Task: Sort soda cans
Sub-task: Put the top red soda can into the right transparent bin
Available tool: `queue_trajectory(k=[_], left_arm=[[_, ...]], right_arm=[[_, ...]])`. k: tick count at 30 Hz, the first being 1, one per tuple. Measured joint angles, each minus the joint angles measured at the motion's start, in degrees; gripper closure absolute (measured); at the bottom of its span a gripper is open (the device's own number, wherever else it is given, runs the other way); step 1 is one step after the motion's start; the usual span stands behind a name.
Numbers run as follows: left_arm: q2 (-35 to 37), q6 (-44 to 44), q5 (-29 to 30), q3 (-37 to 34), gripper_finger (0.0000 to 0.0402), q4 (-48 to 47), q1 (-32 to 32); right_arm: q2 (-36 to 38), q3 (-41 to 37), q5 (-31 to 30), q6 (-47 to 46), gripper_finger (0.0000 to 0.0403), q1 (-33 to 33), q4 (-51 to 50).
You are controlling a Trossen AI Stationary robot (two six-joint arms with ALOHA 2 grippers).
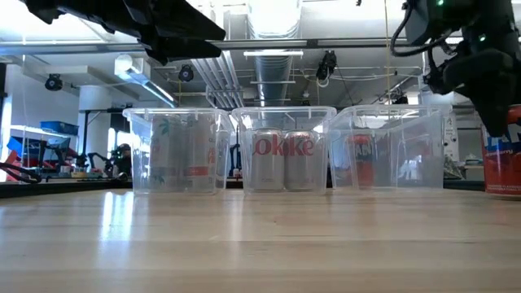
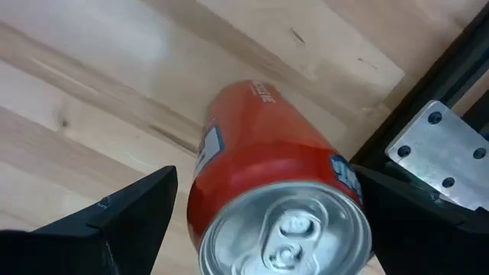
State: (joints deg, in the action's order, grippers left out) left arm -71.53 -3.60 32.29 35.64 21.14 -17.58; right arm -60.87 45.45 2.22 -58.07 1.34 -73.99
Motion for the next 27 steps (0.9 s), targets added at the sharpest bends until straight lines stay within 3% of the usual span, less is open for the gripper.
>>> queue_trajectory(k=[8,15,22,27], left_arm=[[-0.02,-0.04,0.00,0.00,0.0116,-0.14,0.00],[0.00,0.02,0.00,0.00,0.0116,-0.34,0.00],[0.00,0.26,0.02,0.00,0.0116,-0.32,0.00],[0.00,0.18,0.02,0.00,0.0116,-0.32,0.00]], right_arm=[[-6.58,-0.02,8.00,4.98,0.0035,1.30,6.73],[-8.68,1.52,8.68,5.21,0.0036,3.78,7.68],[-8.71,4.94,8.47,5.18,0.0105,4.33,7.24],[-8.71,5.46,8.72,5.72,0.0108,4.42,7.14]])
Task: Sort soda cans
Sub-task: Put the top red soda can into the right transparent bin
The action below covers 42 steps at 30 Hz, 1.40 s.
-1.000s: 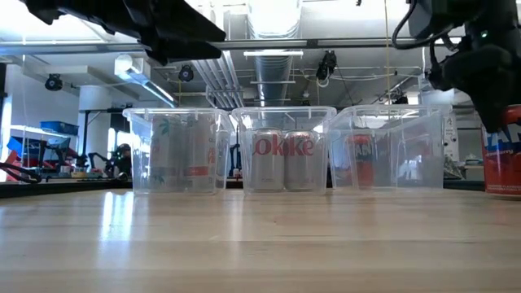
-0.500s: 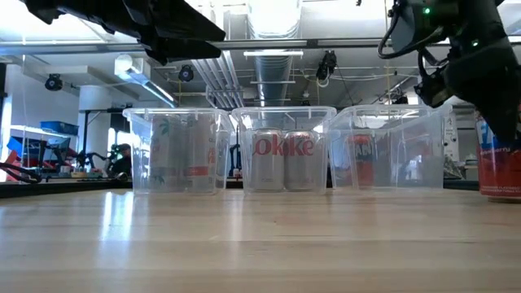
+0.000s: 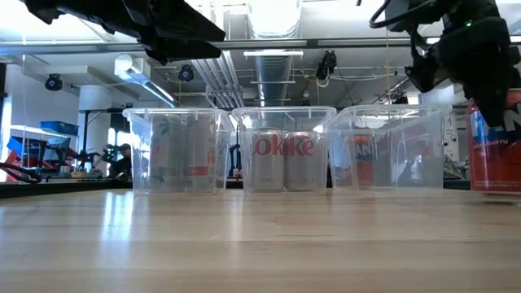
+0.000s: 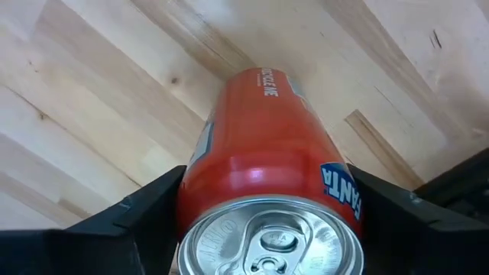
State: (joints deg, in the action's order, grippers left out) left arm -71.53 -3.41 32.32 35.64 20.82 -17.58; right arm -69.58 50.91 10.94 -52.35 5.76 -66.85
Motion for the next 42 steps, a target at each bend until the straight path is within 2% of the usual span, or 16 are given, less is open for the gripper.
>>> queue_trajectory(k=[5,7,9,15,19,23,26,30,39,42], left_arm=[[0.00,-0.05,0.00,0.00,0.0116,0.00,0.00],[0.02,-0.07,0.02,0.00,0.0116,0.00,0.00],[0.02,-0.07,0.02,0.00,0.0116,0.00,0.00],[0.02,-0.09,0.04,-0.02,0.0116,-0.04,0.00],[0.04,-0.07,0.07,-0.04,0.0116,-0.20,0.00],[0.04,-0.07,0.07,-0.04,0.0116,-0.27,0.00],[0.04,-0.10,0.07,-0.04,0.0116,-0.30,0.00],[0.04,-0.09,0.09,-0.04,0.0116,-0.33,0.00],[0.04,-0.03,0.09,-0.04,0.0116,-0.35,0.07],[0.04,-0.05,0.09,-0.04,0.0116,-0.35,0.07]], right_arm=[[-0.54,-0.37,-0.13,0.40,0.0053,0.00,-0.19],[-1.01,-0.37,-0.27,0.48,0.0043,0.00,-0.19],[-1.75,-0.39,-0.19,0.59,0.0051,0.00,-0.37],[-2.75,-0.35,2.34,3.28,0.0108,0.26,-1.06],[-2.85,-0.33,2.76,3.57,0.0102,0.63,-1.33],[-2.86,-0.46,4.60,4.14,0.0049,0.91,-2.62],[-2.84,-0.46,5.16,5.17,0.0031,1.76,-5.12],[-2.84,-0.50,5.89,6.57,0.0034,3.73,-6.48],[-2.93,-0.50,2.78,6.75,0.0044,5.18,-6.12],[-2.93,-0.50,2.34,6.79,0.0061,5.16,-5.84]])
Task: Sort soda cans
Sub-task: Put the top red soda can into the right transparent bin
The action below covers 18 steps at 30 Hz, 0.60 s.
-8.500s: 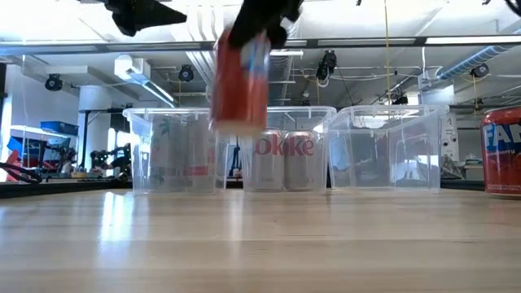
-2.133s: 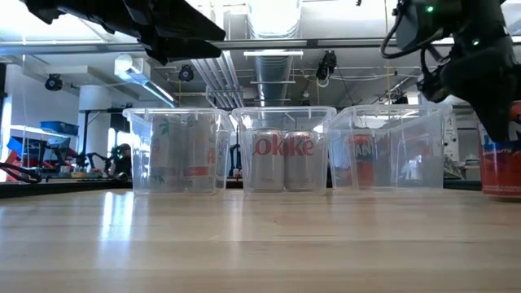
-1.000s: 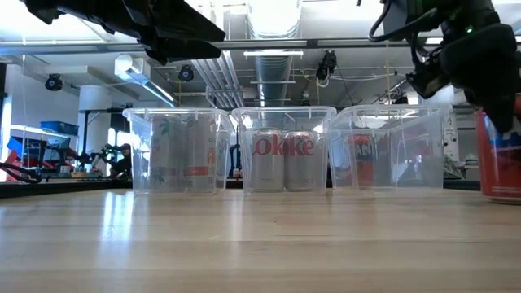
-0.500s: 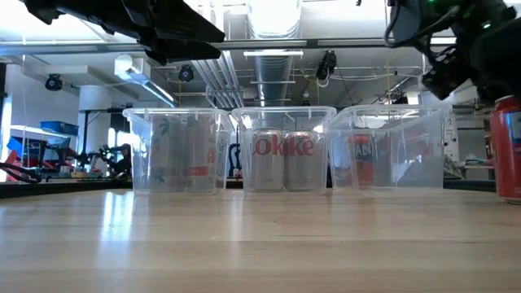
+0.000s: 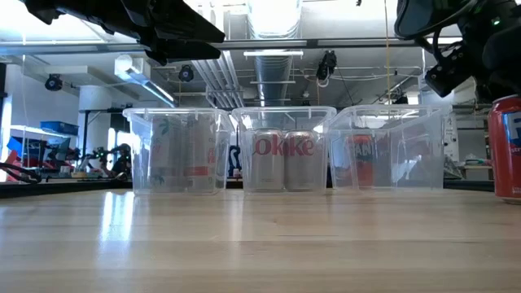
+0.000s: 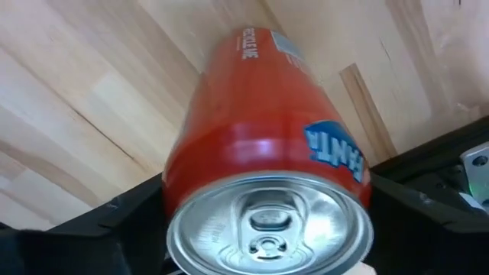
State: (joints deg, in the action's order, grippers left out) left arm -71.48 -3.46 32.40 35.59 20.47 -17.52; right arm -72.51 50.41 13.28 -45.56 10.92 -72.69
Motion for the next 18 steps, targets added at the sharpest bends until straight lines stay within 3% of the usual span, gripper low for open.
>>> queue_trajectory(k=[4,8,15,18], left_arm=[[0.00,0.00,0.00,0.00,0.0116,-0.03,0.00],[0.00,0.12,0.00,0.00,0.0116,-0.51,0.00],[0.00,0.15,0.00,0.00,0.0116,-0.88,0.00],[0.00,0.17,0.00,0.00,0.0116,-0.85,0.00]], right_arm=[[0.09,0.00,-0.44,0.00,0.0113,-0.02,1.35],[-0.19,2.10,-0.16,-0.04,0.0119,-0.02,2.76],[-0.11,17.10,0.03,4.22,0.0119,-0.04,2.60],[-0.11,25.38,-4.00,7.78,0.0119,-0.10,-0.20]])
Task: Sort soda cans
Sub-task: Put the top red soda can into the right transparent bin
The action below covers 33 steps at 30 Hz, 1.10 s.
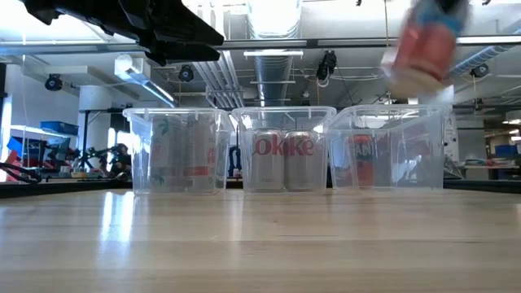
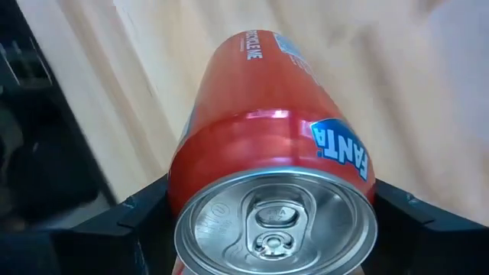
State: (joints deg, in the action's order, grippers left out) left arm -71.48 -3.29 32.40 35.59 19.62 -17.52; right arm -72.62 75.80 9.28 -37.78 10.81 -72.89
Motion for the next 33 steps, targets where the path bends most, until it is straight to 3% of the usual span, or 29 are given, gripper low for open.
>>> queue_trajectory(k=[6,11,21,27,33], left_arm=[[0.00,0.75,0.00,0.00,0.0116,0.19,0.00],[0.00,0.87,-0.02,0.00,0.0116,0.33,0.00],[0.00,0.85,-0.02,0.00,0.0116,0.24,0.00],[0.00,0.85,0.00,0.00,0.0116,0.05,0.00],[0.00,-0.25,0.04,0.00,0.0116,-1.52,0.00]], right_arm=[[0.07,14.04,-16.71,7.96,0.0119,-2.64,-6.33],[0.09,17.15,-25.17,17.83,0.0119,-9.64,-10.86],[-8.14,16.41,-25.89,40.51,0.0119,-27.59,-16.54],[-15.88,16.39,-25.34,52.05,0.0119,-34.22,-16.86],[-21.21,16.36,-21.07,57.25,0.0114,-38.28,-17.04]])
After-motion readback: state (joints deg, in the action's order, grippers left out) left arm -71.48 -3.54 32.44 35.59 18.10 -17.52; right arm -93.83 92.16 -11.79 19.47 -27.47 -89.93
